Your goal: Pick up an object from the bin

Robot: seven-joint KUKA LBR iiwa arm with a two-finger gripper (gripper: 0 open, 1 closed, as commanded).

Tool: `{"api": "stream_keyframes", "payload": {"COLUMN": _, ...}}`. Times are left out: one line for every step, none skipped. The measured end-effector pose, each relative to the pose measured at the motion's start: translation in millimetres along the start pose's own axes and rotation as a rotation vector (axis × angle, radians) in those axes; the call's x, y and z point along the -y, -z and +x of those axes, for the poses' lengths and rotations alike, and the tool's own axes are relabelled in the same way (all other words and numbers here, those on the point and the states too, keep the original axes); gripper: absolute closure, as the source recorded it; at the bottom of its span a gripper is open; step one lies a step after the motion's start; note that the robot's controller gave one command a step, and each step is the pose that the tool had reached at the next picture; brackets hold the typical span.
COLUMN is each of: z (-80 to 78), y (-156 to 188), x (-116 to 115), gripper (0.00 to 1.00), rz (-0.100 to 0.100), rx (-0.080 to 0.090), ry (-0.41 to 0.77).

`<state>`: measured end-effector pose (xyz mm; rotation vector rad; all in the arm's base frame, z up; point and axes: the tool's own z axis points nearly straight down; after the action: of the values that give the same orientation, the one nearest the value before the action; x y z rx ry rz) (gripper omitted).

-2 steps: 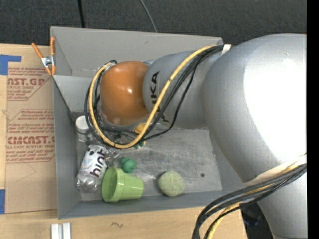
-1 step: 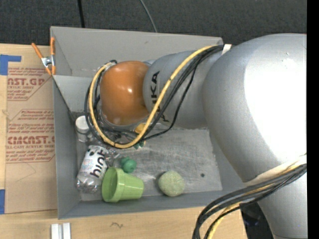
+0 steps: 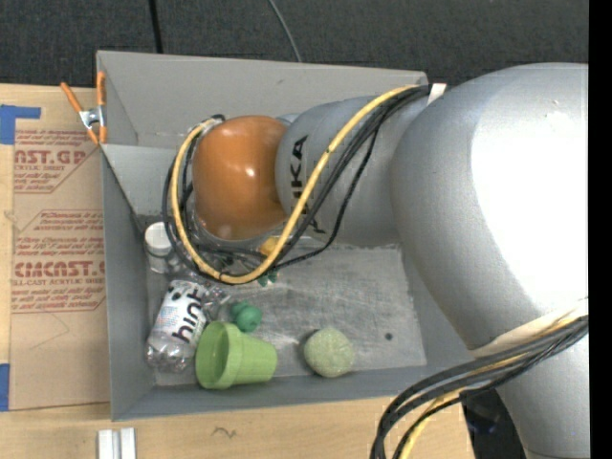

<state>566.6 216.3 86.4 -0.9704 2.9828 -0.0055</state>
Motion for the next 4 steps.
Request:
{"api": "stream_keyframes", "payload": {"z": 0.1, "y": 4.2, "x": -0.2, "gripper": 1.00, "rz": -0.001, "rx": -0.002, "ry": 0.000}}
{"api": "stream_keyframes", "payload": {"z": 0.2, "y": 8.0, "x": -0.5, "gripper": 1.00, "rz": -0.002, "rx": -0.002, "ry": 0.000}}
{"api": "stream_keyframes", "payload": {"z": 0.2, "y": 10.7, "x": -0.7, "gripper": 1.00, "rz": -0.002, "rx": -0.002, "ry": 0.001}}
{"api": "stream_keyframes", "payload": {"z": 0.0, "y": 12.3, "x": -0.7, "gripper": 1.00, "rz": -0.002, "rx": -0.002, "ry": 0.001}}
